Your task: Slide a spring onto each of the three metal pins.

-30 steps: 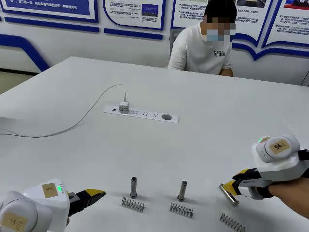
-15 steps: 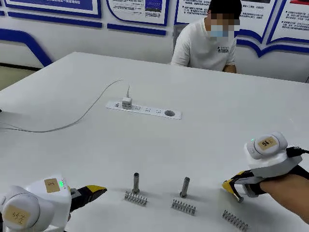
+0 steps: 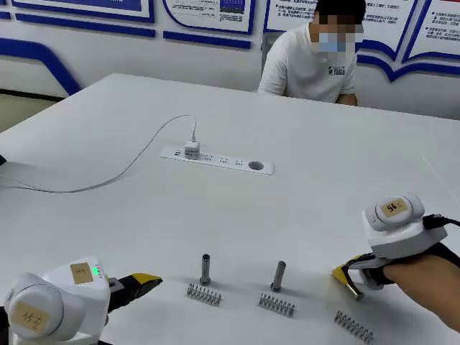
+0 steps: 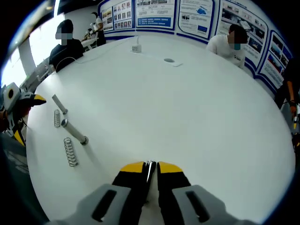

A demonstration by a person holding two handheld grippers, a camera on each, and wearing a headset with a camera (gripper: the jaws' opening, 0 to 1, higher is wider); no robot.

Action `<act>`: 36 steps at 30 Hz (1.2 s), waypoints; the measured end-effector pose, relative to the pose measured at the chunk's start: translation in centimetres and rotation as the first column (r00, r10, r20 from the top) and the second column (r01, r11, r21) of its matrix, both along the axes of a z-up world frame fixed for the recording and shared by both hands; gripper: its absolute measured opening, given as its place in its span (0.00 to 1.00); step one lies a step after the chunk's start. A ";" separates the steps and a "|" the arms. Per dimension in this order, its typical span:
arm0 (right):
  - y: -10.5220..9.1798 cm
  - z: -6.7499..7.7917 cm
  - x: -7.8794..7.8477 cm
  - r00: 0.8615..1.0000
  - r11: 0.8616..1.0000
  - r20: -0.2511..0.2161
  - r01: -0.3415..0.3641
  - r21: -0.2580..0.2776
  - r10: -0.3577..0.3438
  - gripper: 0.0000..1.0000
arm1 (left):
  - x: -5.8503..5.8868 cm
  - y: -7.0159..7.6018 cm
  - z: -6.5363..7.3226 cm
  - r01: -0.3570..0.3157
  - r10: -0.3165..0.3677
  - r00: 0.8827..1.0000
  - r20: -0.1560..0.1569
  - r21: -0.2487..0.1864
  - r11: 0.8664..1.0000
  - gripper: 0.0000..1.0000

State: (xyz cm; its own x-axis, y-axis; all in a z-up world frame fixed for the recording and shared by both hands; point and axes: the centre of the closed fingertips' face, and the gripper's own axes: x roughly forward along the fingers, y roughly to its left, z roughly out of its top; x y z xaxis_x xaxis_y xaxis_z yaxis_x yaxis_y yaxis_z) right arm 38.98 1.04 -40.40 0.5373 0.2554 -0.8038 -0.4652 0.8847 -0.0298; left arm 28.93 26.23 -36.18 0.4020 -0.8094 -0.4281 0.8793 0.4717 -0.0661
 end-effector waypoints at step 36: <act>0.1 2.7 -1.8 0.995 0.997 0.080 0.053 0.052 -0.057 0.09 | 0.0 -0.1 0.7 0.012 -0.012 1.000 0.015 -0.003 1.000 0.83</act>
State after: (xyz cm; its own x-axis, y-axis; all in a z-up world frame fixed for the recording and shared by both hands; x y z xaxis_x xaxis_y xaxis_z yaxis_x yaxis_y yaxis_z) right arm 37.14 1.16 -37.71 0.6149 0.2620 -0.7438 -0.4137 0.9101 -0.0215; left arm 28.89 26.10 -35.49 0.3988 -0.8153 -0.4198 0.8857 0.4610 -0.0541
